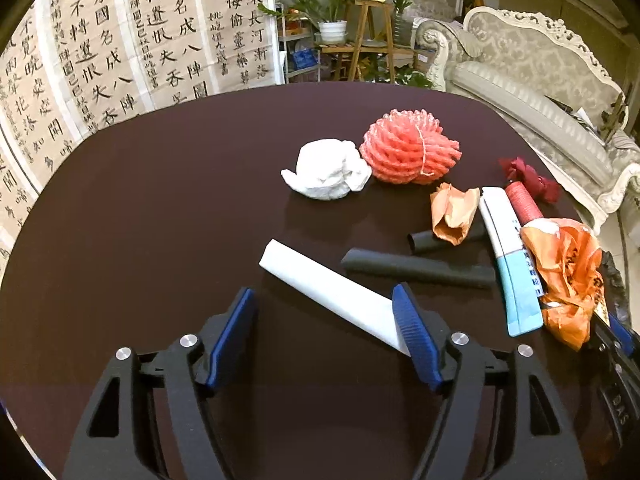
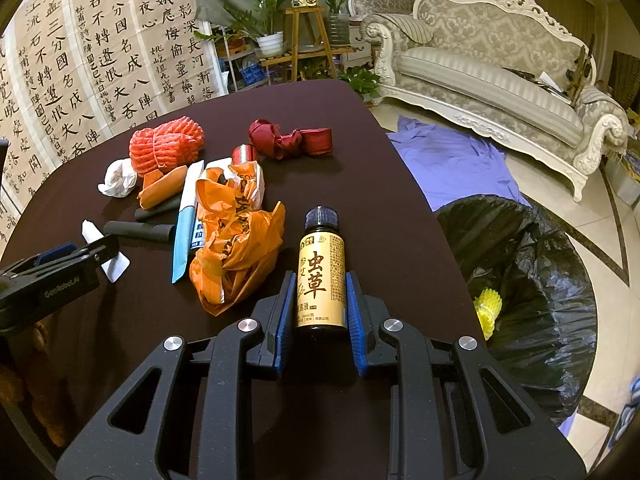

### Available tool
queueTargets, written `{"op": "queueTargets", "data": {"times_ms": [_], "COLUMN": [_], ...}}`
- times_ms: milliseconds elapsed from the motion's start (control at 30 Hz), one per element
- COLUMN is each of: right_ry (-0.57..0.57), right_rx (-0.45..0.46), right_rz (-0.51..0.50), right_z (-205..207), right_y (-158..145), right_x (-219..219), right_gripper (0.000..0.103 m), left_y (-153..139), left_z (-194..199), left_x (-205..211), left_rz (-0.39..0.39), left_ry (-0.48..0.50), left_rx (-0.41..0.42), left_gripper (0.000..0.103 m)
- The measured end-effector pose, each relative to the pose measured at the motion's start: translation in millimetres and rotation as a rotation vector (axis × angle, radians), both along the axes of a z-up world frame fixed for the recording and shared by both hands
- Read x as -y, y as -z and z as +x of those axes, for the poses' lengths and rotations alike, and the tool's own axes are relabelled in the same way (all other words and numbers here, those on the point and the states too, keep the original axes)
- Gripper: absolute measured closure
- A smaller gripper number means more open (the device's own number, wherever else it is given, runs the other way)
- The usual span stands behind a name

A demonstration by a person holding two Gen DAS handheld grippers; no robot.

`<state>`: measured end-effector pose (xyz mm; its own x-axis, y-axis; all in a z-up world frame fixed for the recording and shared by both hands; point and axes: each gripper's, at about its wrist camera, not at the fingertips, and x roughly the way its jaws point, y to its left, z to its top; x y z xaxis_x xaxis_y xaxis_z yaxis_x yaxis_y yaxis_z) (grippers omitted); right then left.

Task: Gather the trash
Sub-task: 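Align the left tool over the white foam strip and close on it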

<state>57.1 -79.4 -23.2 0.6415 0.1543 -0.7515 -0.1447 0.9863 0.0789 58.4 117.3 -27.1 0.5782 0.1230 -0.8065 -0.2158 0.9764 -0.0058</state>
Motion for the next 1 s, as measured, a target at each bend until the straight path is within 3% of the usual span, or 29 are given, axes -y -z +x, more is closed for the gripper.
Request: {"op": "queueTargets", "data": {"times_ms": [267,467,700,1000], "right_ry": [-0.001,-0.002,-0.003,-0.002], "right_rx": [0.004,0.006,0.006,0.006], "right_rz": [-0.009,-0.014,-0.011,-0.012], "right_z": [1,1,0,0], "right_y": [0,0,1,1], "right_x": [-1,-1,-1,-1], "right_gripper": [0.078,0.078,0.078,0.077], "left_y": [2,-3,2,5], "left_z": [-23,-20,-11,-33], "left_x": [-14,-17,-7,-11], "left_rz": [-0.018,-0.081,-0.022,0.008], "left_ry": [0.008,-0.004,-0.006,0.023], "left_rx": [-0.009,-0.007,-0.01,-0.005], "left_gripper": [0.034,0.034,0.03,0.03]}}
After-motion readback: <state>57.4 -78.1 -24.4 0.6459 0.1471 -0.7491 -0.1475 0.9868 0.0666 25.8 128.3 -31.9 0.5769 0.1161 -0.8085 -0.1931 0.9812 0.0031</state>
